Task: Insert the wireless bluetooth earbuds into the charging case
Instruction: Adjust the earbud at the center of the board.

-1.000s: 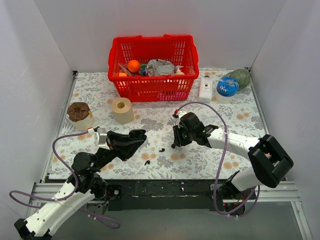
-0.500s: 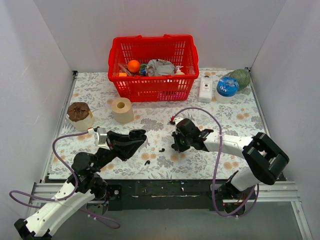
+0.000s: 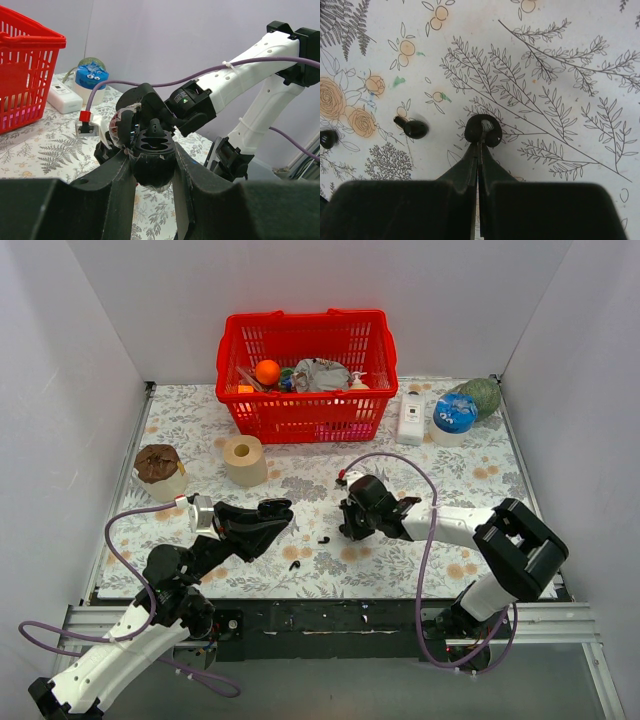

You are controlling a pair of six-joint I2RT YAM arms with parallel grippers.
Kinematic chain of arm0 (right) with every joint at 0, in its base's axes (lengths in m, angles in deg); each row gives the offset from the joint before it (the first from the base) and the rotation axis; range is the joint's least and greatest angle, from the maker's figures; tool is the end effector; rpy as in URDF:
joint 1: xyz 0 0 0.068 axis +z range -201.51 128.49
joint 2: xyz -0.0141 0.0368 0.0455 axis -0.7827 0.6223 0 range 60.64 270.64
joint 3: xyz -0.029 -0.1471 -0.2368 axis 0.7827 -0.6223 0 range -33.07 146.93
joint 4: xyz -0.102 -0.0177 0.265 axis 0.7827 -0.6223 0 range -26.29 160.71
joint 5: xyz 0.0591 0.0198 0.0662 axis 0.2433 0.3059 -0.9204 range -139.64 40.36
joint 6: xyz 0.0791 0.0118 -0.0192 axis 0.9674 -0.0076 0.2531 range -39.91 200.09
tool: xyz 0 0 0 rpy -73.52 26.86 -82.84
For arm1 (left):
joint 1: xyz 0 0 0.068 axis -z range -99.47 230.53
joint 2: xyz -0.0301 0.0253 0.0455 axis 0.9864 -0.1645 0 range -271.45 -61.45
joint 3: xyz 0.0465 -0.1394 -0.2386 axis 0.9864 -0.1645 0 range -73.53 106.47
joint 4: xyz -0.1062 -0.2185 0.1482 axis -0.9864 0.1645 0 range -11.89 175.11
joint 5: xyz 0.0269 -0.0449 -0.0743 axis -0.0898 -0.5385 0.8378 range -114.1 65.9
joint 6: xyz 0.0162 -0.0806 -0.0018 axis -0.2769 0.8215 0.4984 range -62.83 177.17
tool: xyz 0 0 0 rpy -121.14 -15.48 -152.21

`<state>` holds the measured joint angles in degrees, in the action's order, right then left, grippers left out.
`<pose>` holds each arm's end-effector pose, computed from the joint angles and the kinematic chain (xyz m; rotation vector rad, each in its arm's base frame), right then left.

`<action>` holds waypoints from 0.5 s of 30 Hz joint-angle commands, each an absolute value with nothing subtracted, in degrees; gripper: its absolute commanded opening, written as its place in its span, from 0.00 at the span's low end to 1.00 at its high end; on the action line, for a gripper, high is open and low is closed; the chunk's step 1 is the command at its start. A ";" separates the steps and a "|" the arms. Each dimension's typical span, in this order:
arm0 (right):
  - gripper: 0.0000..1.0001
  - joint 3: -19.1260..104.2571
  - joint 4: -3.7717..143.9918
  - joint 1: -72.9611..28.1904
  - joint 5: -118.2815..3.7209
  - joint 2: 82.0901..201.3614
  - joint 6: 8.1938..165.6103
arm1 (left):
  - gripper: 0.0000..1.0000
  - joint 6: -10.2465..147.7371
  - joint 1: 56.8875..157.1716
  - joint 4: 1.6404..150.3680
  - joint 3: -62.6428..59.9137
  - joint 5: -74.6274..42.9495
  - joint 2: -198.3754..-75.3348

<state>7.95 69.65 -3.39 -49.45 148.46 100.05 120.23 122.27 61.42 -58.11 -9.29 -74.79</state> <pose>0.2242 0.2496 0.1217 -0.6016 2.4044 0.5312 0.1060 -0.1192 0.2921 -0.0097 1.4626 -1.7060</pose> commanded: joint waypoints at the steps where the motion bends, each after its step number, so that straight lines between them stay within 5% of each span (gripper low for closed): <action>1: 0.01 10.26 70.18 -3.44 -49.20 151.87 99.77 | 0.00 120.27 122.28 61.41 -58.33 -9.51 -74.81; 15: 0.01 17.03 66.14 -4.93 -48.15 157.85 98.11 | 0.00 120.18 122.28 61.49 -58.42 -9.69 -74.63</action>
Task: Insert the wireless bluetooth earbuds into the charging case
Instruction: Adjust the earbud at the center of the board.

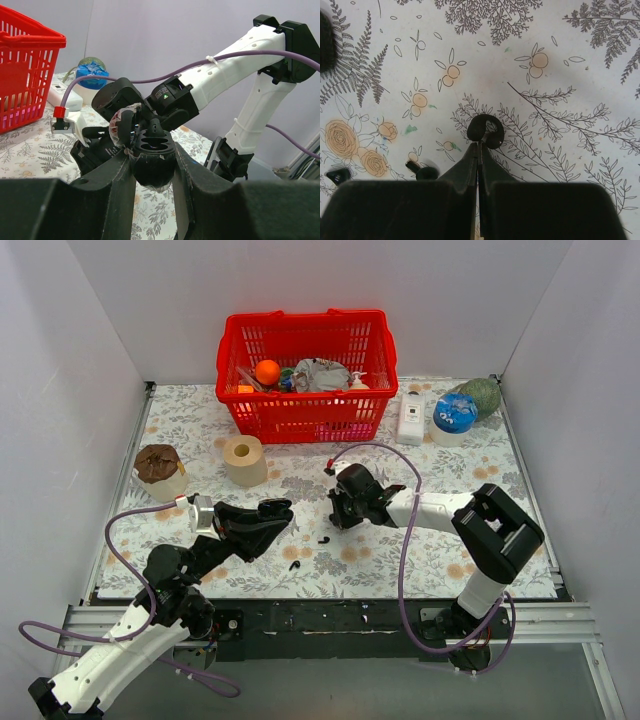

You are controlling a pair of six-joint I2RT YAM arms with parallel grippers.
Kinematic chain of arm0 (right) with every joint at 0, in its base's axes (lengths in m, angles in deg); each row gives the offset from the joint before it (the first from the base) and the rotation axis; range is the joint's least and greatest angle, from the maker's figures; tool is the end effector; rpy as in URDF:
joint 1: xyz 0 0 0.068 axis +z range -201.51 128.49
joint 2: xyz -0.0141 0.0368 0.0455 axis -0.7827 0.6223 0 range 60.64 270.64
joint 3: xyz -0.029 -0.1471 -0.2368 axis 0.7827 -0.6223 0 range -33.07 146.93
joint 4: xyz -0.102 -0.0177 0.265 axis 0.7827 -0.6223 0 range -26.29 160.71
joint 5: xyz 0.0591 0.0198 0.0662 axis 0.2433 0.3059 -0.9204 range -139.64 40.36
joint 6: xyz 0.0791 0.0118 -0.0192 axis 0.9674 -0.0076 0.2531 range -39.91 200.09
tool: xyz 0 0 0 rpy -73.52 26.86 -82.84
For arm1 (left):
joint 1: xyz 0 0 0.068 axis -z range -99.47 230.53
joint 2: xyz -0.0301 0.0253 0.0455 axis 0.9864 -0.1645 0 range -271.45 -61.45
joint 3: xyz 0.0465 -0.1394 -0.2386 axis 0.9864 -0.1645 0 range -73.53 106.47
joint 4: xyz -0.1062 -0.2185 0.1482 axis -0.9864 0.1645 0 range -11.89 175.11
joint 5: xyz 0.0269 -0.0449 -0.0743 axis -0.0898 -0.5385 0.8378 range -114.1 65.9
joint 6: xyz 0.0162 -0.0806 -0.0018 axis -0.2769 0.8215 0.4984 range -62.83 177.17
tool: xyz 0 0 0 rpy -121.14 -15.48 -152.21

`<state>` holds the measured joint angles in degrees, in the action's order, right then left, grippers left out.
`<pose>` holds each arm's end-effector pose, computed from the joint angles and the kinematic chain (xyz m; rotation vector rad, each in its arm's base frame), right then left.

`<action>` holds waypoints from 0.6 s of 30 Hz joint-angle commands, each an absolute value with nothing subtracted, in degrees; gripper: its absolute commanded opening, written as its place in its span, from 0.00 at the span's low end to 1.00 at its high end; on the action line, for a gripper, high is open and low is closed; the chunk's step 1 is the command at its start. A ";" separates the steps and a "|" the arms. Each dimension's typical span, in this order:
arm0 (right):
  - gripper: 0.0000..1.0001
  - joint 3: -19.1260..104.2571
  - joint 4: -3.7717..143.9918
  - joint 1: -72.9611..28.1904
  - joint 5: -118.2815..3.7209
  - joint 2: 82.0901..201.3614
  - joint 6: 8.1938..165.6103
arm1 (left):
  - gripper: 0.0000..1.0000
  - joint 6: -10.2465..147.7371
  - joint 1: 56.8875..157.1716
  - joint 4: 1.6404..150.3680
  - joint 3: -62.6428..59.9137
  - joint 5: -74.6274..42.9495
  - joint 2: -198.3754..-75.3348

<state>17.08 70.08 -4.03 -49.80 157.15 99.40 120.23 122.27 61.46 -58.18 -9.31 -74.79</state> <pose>0.2564 0.2798 0.1234 -0.6009 2.3887 0.5371 0.1061 -0.1193 0.2915 -0.0106 1.4646 -1.7052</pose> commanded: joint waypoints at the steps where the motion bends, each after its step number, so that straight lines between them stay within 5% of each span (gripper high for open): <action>1: 0.01 16.59 65.96 -5.54 -47.28 157.68 98.02 | 0.00 120.18 122.28 61.50 -58.33 -9.69 -74.63; 8: 0.01 17.73 61.30 -7.65 -40.59 158.99 93.63 | 0.00 119.92 122.28 61.67 -58.33 -9.69 -74.28; 12: 0.25 17.56 61.04 -9.76 -39.53 158.65 93.01 | 0.00 119.74 122.28 62.02 -58.15 -9.86 -74.28; 18: 0.37 15.19 63.85 -10.20 -40.32 151.97 94.94 | 0.00 119.92 122.28 61.94 -57.98 -9.86 -74.46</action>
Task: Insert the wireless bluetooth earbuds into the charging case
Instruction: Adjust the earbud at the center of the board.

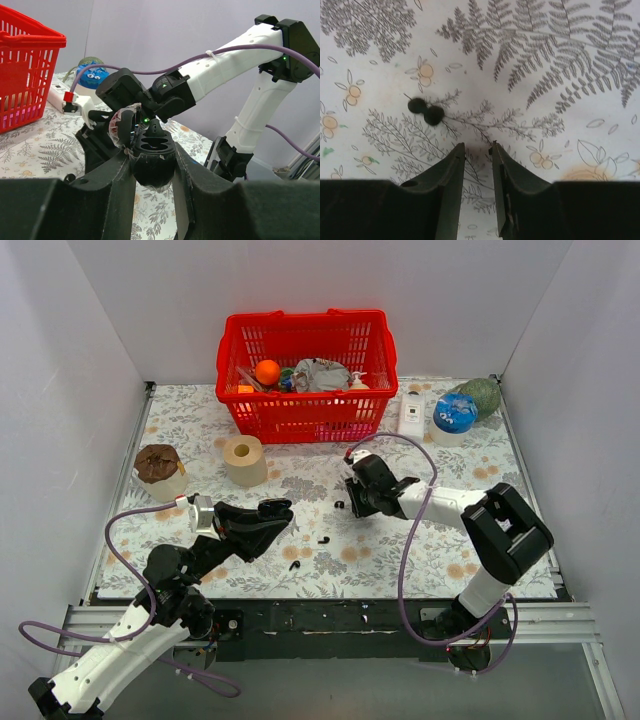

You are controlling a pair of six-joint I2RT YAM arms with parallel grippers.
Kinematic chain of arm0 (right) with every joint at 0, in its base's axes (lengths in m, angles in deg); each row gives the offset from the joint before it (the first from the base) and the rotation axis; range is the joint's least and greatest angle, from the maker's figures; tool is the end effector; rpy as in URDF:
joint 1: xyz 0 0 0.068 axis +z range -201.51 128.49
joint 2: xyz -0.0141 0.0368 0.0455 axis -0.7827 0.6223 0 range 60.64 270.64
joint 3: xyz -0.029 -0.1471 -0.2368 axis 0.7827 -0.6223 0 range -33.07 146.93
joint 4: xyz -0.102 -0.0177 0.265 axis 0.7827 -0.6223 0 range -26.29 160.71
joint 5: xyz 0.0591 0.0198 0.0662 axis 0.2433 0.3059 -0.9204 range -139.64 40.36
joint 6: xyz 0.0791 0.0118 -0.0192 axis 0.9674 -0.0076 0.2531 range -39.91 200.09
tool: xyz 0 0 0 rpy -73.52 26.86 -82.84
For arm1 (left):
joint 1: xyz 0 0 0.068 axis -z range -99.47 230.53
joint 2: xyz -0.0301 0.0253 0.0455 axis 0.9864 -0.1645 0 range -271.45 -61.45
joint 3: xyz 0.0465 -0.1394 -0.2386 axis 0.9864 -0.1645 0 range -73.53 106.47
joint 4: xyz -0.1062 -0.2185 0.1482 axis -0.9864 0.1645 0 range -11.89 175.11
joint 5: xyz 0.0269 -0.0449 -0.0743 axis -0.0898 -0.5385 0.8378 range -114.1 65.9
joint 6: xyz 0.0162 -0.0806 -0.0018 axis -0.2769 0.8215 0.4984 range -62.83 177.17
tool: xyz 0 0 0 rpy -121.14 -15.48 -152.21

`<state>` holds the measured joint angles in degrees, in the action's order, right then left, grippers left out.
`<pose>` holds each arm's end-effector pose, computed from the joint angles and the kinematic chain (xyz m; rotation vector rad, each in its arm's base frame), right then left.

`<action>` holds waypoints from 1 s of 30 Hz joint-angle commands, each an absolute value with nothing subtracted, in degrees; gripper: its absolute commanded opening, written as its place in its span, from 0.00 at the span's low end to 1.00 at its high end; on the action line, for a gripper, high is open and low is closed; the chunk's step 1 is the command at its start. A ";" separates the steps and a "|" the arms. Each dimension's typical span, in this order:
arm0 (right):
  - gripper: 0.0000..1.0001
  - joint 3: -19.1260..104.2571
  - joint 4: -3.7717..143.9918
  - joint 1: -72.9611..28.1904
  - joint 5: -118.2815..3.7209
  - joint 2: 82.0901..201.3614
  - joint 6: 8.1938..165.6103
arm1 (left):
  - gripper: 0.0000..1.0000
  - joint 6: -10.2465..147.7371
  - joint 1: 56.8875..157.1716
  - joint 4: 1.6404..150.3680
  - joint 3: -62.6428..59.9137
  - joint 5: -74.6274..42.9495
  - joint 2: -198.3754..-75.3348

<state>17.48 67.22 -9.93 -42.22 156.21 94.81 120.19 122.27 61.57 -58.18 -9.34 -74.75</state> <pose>0.2869 0.2421 0.1272 -0.5062 2.3761 0.2952 0.1061 -0.1192 0.2914 -0.0109 1.4657 -1.7040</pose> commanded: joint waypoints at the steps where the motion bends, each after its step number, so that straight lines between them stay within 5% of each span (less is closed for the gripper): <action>1: 0.38 14.57 64.63 -10.12 -42.15 150.92 95.11 | 0.00 119.92 122.28 61.85 -57.98 -9.86 -74.54; 9: 0.40 18.52 65.08 -7.92 -44.54 147.22 94.07 | 0.00 120.18 122.28 61.76 -57.80 -9.60 -74.55; 20: 0.42 26.43 61.65 -8.80 -39.10 157.14 91.77 | 0.00 119.39 122.28 61.67 -57.54 -9.60 -75.16; 30: 0.25 26.25 64.55 -11.78 -38.65 159.78 94.33 | 0.00 118.87 122.28 61.94 -56.31 -9.16 -75.95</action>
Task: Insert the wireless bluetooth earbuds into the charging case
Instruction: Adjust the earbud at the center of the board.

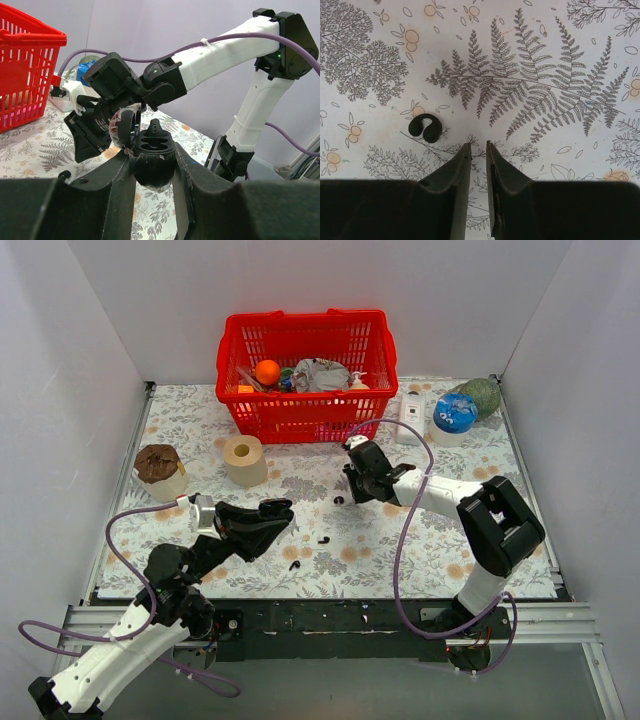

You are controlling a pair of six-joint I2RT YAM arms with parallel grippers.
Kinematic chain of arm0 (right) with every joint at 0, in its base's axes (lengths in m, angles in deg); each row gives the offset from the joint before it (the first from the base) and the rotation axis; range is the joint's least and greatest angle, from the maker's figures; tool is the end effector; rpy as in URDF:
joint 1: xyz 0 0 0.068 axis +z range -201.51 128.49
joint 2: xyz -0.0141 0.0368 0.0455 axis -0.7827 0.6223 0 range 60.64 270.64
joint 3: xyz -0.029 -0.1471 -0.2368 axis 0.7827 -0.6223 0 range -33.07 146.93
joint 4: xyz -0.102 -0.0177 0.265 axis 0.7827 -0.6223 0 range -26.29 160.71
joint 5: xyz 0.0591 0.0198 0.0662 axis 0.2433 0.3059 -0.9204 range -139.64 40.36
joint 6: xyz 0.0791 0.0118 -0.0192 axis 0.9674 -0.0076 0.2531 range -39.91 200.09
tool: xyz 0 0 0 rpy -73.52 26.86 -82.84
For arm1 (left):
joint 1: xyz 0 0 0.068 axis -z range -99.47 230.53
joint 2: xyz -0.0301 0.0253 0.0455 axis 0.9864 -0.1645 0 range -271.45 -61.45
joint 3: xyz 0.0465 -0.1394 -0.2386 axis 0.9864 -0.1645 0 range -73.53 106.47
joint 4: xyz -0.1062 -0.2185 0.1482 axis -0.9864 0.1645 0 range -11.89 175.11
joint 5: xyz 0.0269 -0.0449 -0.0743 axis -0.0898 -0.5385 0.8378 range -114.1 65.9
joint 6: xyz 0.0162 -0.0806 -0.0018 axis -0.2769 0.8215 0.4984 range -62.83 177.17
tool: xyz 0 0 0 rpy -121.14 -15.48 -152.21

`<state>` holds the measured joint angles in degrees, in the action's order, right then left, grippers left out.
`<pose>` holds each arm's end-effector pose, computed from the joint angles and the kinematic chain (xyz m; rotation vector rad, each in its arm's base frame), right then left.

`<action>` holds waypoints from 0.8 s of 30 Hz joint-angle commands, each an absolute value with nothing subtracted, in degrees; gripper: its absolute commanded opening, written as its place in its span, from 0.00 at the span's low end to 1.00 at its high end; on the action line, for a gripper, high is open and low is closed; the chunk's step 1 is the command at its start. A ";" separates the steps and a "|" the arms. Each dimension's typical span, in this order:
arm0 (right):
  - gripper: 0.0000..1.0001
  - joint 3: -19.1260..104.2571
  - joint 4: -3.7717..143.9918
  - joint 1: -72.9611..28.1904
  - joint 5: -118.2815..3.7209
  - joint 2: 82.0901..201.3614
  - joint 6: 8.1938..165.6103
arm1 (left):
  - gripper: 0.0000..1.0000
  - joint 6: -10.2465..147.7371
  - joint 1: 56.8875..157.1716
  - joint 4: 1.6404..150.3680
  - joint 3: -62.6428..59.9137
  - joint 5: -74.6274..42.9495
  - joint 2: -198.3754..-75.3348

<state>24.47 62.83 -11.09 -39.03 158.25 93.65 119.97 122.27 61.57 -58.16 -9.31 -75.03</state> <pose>0.3112 0.2477 0.1481 -0.4740 2.3531 0.2201 0.1067 -0.1198 0.2908 -0.0088 1.4700 -1.6997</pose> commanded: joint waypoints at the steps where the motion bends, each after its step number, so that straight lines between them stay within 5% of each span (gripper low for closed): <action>1: 0.24 26.78 64.55 -11.87 -39.00 161.09 94.15 | 0.00 118.86 122.28 61.76 -56.31 -9.16 -76.04; 15: 0.02 24.86 70.18 -12.58 -46.20 164.80 94.50 | 0.00 119.21 122.28 60.71 -56.92 -9.25 -76.74; 24: 0.01 20.55 73.78 -11.44 -48.41 161.72 96.52 | 0.00 119.83 122.28 60.27 -57.45 -8.98 -76.57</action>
<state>23.01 73.95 -12.44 -46.04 163.47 94.92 119.88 122.27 61.35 -58.16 -9.27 -76.37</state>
